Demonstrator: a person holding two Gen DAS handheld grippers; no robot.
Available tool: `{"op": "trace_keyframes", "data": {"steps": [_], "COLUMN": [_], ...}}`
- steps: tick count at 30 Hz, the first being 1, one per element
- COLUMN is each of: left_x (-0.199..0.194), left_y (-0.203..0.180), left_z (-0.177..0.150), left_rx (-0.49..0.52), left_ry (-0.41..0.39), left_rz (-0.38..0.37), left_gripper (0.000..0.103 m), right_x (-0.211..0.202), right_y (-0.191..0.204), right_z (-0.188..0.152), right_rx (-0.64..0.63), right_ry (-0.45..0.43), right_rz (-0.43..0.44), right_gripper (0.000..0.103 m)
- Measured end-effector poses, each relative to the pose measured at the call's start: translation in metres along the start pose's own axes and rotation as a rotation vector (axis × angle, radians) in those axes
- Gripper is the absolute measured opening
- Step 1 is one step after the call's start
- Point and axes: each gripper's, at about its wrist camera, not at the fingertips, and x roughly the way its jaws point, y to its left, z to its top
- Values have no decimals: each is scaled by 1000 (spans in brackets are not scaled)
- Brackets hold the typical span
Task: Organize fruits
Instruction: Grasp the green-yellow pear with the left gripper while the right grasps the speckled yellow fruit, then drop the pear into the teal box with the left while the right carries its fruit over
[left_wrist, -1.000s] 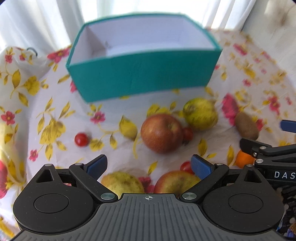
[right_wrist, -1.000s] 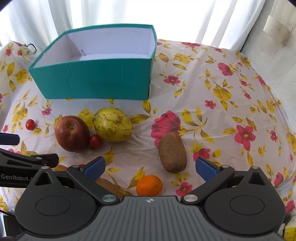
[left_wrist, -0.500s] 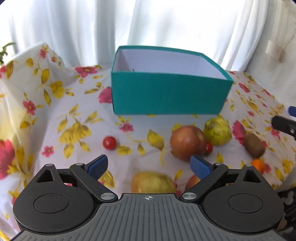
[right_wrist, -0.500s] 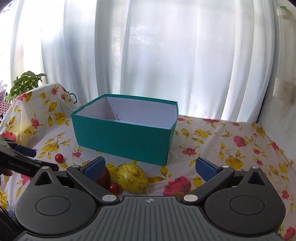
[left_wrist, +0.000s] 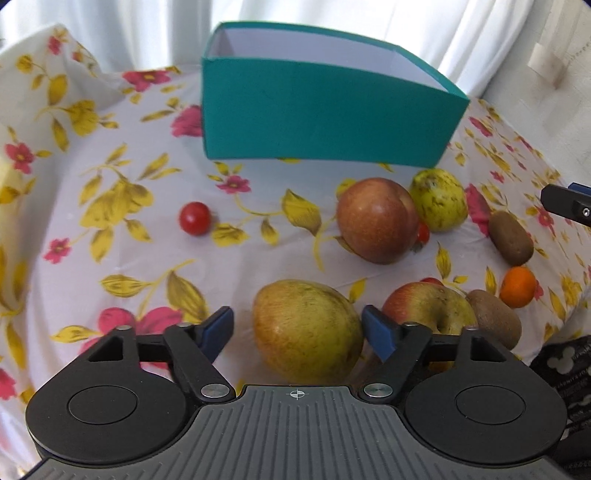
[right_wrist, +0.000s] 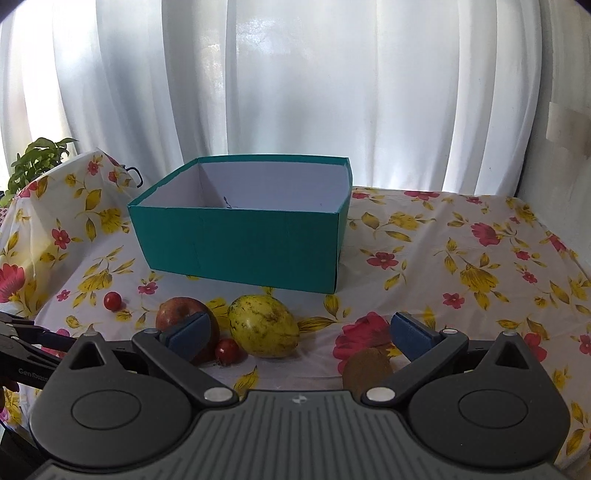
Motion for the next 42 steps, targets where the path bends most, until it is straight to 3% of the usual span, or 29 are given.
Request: {"op": "trace_keyframes", "data": {"steps": [3,17,28,34,39,42], "left_x": [12,10,-8,-9,-11,-14], "left_y": [-2,3,15,16,16,13], "left_z": [1,10,28,37,44,51], "left_rx": [11,8,-58,-62,-64,-59], "left_ry": [33,-7,-61,-65,-78,-95], "left_rz": [-5,-32,-33,-27,-40,-52], "left_gripper": [70,69,69,69,69,69], "right_x": [1,33,104,125,145,144], "right_y": [1,25,38,38,39,37], "right_z": [0,3,0,3,3,3], "right_rx": [3,-80,-168,-140,-135,-130], "right_ry": [9,41,186,229,303,297], "right_rz": [-6,8,10,41,37,42], "right_gripper": [103,103,75,66,65,64]}}
